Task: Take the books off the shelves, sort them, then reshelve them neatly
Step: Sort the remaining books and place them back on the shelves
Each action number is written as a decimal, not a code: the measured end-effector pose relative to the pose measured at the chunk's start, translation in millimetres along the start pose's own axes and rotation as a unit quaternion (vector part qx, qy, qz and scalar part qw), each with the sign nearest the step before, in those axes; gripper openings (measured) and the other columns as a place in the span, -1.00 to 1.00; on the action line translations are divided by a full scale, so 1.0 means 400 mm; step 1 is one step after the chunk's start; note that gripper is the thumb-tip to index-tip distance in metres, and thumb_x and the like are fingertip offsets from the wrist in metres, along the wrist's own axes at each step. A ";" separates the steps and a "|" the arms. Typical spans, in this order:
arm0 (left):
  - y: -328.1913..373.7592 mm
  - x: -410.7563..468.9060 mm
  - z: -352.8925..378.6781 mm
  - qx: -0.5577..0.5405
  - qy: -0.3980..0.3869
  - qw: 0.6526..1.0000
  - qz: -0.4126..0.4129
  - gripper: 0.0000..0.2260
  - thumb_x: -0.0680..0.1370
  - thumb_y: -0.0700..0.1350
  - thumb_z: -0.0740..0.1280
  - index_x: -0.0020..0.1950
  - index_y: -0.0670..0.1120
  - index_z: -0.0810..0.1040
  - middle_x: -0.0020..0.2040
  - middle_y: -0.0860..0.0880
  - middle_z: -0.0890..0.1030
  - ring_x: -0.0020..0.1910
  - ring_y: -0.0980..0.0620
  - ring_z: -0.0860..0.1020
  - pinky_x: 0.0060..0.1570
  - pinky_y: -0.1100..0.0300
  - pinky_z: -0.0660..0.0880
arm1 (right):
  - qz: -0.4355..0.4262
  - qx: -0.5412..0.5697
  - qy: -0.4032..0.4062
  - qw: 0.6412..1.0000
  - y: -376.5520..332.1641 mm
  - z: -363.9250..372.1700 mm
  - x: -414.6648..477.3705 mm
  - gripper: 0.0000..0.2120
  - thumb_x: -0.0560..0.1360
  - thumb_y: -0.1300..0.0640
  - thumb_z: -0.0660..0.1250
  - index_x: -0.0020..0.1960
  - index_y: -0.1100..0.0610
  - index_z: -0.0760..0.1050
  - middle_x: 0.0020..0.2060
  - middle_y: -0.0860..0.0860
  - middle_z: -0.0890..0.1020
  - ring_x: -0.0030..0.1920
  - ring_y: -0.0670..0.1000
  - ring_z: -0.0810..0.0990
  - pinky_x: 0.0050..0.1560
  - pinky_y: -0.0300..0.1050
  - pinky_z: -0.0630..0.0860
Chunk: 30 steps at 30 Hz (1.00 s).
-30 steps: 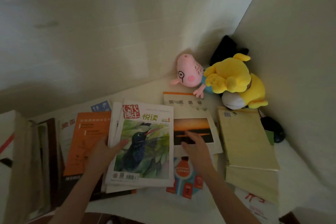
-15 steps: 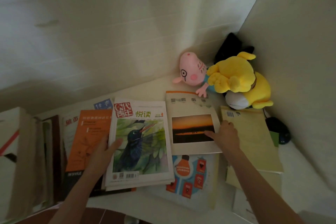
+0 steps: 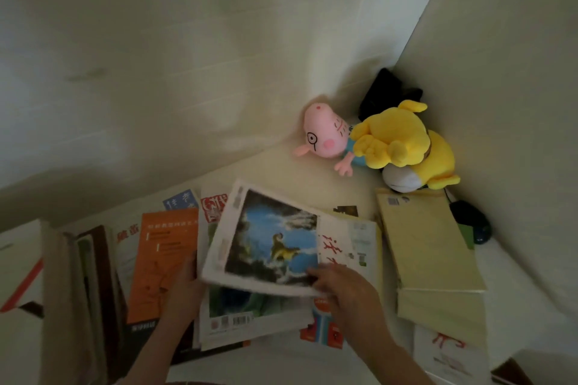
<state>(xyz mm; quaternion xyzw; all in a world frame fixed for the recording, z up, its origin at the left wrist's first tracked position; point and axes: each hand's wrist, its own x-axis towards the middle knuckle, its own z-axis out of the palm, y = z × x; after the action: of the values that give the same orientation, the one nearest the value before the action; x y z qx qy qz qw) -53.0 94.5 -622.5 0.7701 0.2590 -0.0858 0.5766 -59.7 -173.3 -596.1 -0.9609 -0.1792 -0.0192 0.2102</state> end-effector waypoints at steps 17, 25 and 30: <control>-0.006 0.014 -0.011 0.003 -0.007 1.000 -0.008 -0.67 0.59 0.04 0.19 0.34 0.03 0.40 0.04 0.07 0.61 -0.04 0.05 0.62 0.07 -0.05 0.55 | 0.541 0.302 0.042 0.784 0.030 0.105 0.045 -0.22 0.29 0.18 0.59 0.34 0.24 0.19 0.27 0.20 0.32 0.11 0.16 0.46 0.06 -0.01 0.48; 0.002 0.011 -0.010 0.003 -0.009 1.000 -0.001 -0.75 0.61 0.01 0.17 0.29 0.12 0.36 -0.03 0.24 0.53 -0.08 0.21 0.55 0.01 0.14 0.52 | 0.524 0.440 0.224 0.694 0.015 0.132 0.115 -0.41 0.46 0.36 0.39 0.42 0.22 0.26 0.25 0.19 0.51 0.24 0.17 0.52 0.17 0.12 0.52; -0.005 0.010 -0.014 -0.007 -0.012 1.000 -0.013 -0.76 0.60 0.07 0.16 0.26 0.15 0.38 0.02 0.13 0.60 -0.01 0.10 0.59 0.03 0.06 0.55 | 0.402 0.456 0.118 0.785 0.079 0.081 0.184 -0.53 0.54 0.36 0.28 0.39 0.07 0.32 0.14 0.12 0.59 0.15 0.15 0.59 0.13 0.17 0.55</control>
<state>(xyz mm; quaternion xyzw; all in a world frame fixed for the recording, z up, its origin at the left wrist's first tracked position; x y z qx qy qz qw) -51.5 101.1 -624.0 0.7618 0.2628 -0.1004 0.5835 18.9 -162.0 -630.0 -0.7283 0.2615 0.0378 0.6323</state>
